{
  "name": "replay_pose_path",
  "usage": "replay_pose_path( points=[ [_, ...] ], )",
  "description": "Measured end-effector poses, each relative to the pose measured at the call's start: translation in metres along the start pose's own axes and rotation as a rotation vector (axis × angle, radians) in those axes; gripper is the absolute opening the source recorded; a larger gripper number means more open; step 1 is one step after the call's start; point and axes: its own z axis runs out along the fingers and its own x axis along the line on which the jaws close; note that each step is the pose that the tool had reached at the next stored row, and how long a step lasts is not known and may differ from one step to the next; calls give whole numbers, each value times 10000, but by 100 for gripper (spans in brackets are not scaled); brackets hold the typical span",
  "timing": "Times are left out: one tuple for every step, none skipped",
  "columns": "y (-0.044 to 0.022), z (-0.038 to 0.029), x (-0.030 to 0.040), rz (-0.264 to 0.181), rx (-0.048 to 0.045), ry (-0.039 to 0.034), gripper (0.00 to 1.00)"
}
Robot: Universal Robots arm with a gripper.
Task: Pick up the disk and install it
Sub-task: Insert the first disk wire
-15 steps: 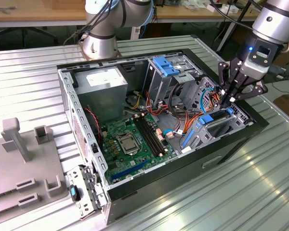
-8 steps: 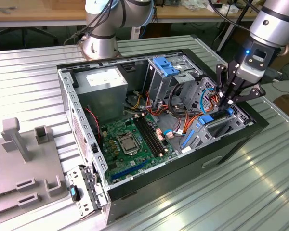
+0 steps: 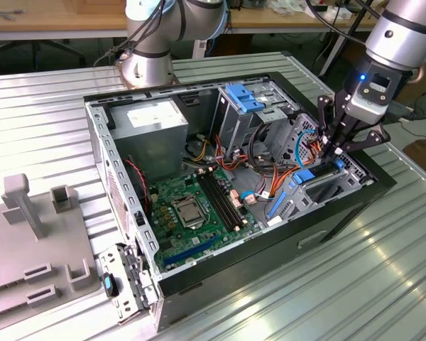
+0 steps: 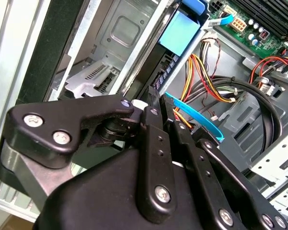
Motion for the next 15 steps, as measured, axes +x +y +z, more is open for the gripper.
replay_pose_path(
  points=[
    [-6, 0, 0, -1, -7, -1, 16],
    [-11, 1, 0, 0, -14, 0, 16],
    [-12, 1, 0, 0, -19, -1, 16],
    [-12, 1, 0, 0, -20, 0, 16],
    [-12, 1, 0, 0, -21, 0, 16],
    [-12, 1, 0, 0, -21, 0, 16],
    [-12, 1, 0, 1, -24, 0, 16],
    [-12, 1, 0, 2, -30, -1, 16],
    [-13, 0, 0, 5, -38, -2, 16],
    [-13, 1, -1, 12, -50, -1, 16],
    [-13, 1, -1, 30, -74, 1, 16],
    [-12, 1, -2, 50, -92, 2, 16],
    [-12, 0, -4, 61, -100, 1, 16],
    [-12, 1, -9, 70, -104, 2, 16],
    [-13, 2, -14, 74, -105, 3, 16]
  ],
)
